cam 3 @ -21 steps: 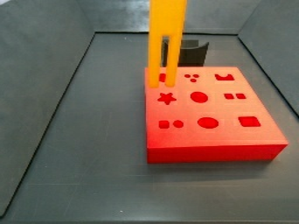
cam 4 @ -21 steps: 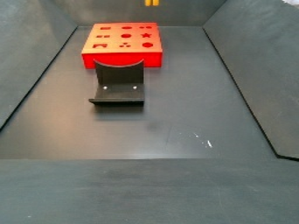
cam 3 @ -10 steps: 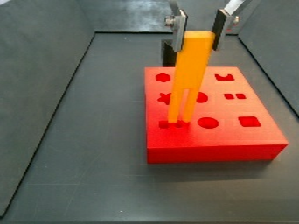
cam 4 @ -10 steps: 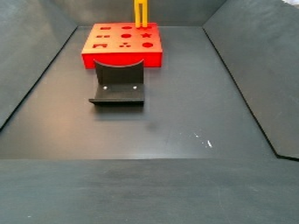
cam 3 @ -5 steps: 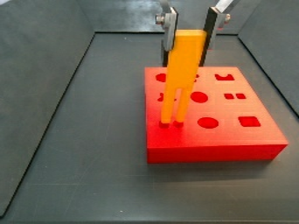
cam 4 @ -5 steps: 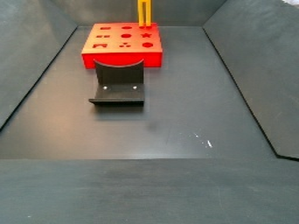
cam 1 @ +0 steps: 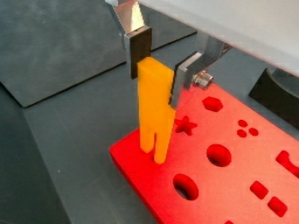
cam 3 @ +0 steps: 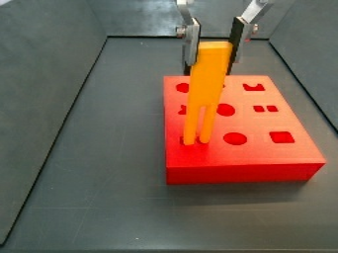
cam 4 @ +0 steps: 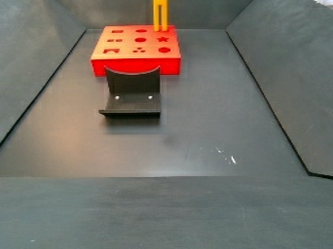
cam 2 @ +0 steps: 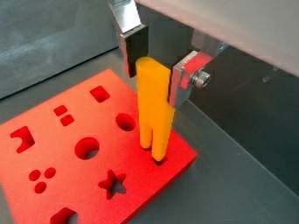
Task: Insert the square-circle object.
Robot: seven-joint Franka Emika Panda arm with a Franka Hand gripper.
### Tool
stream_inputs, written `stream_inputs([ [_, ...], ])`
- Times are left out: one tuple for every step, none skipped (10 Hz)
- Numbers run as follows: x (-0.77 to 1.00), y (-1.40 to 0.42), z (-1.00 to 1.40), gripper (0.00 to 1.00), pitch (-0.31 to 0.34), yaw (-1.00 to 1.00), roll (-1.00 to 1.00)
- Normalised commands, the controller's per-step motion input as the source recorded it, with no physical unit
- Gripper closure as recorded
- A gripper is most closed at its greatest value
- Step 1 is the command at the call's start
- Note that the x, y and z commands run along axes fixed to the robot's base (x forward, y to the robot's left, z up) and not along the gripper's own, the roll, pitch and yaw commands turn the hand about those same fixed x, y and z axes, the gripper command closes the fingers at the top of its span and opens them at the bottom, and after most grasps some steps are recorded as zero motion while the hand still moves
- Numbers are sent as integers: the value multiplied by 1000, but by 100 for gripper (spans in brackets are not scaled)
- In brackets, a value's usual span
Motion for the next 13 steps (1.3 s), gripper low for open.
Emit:
stream_inputs([
  [-311, 143, -140, 100, -49, -26, -29],
  [-234, 131, -6, 100, -67, -20, -107],
  [-29, 0, 0, 100, -80, 0, -117],
  [0, -20, -66, 100, -74, 49, -49],
  [43, 0, -54, 100, 0, 0, 6],
  [37, -40, -586, 100, -46, 0, 34],
  [0, -9, -1000, 100, -117, -3, 81],
  [0, 0, -1000, 100, -117, -29, 64],
  [0, 0, -1000, 100, -119, -69, 67],
  [-20, 0, -1000, 100, -119, -114, 64],
  [-51, 17, -920, 100, -163, -106, 0],
  [-69, 11, -951, 100, -150, -120, 0],
  [-63, 0, -949, 100, -150, -134, 0],
])
